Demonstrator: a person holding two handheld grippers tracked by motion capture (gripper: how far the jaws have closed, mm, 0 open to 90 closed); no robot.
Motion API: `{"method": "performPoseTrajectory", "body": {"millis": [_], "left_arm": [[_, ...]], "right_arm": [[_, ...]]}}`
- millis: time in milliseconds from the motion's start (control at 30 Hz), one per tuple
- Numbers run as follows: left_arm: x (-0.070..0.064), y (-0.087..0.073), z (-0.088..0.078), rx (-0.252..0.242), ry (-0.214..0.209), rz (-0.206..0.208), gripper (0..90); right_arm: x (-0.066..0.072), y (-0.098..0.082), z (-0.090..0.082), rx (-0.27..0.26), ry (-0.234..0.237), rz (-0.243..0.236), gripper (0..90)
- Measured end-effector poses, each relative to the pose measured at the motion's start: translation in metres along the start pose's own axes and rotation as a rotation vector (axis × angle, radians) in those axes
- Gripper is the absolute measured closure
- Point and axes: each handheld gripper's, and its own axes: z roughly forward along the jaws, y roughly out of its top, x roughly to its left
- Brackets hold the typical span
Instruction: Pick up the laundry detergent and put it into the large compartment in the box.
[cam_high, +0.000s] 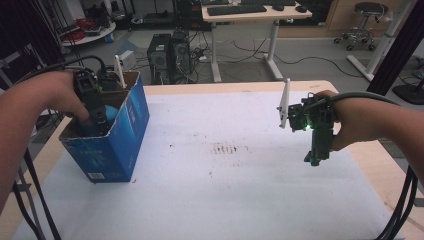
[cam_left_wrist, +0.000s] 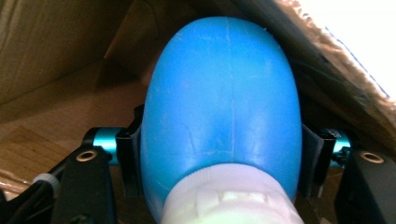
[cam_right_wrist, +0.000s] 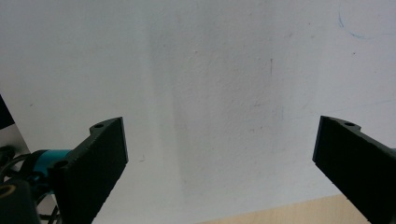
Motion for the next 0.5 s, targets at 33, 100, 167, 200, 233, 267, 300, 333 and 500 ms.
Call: {"method": "performPoseTrajectory", "body": {"millis": [33,100,167,200,233,267,300,333,500], "left_arm": [[0.000,0.000,0.000,0.006,0.001,0.003,32.5],[-0.002,0.000,-0.001,0.012,-0.001,0.011,30.8],[-0.002,0.000,-0.002,0.011,0.003,0.010,30.8],[-0.002,0.000,-0.003,0.009,0.007,0.011,30.8],[-0.002,0.000,-0.004,0.004,0.009,0.009,30.7],[-0.002,0.000,-0.006,-0.001,0.009,0.010,30.7],[-0.002,0.000,-0.007,-0.001,0.010,0.011,30.7],[-0.002,-0.001,-0.009,-0.001,0.013,0.011,30.6],[-0.002,-0.003,-0.017,-0.010,0.019,0.010,28.8]], "right_arm": [[0.000,0.000,0.000,-0.002,-0.001,0.001,2.2],[0.000,-0.001,0.000,-0.002,-0.001,0.003,2.2],[0.000,-0.001,0.000,0.001,-0.001,0.007,2.2],[0.000,0.000,0.000,0.003,0.002,0.005,2.2],[0.000,0.000,0.000,0.007,0.001,0.007,2.2],[0.000,0.000,0.000,0.007,0.001,0.007,2.2],[0.000,0.000,0.000,0.004,0.000,0.002,2.1],[0.000,0.000,0.000,0.001,0.000,0.005,2.2],[0.000,0.001,0.000,0.001,0.000,0.006,2.2]]}}
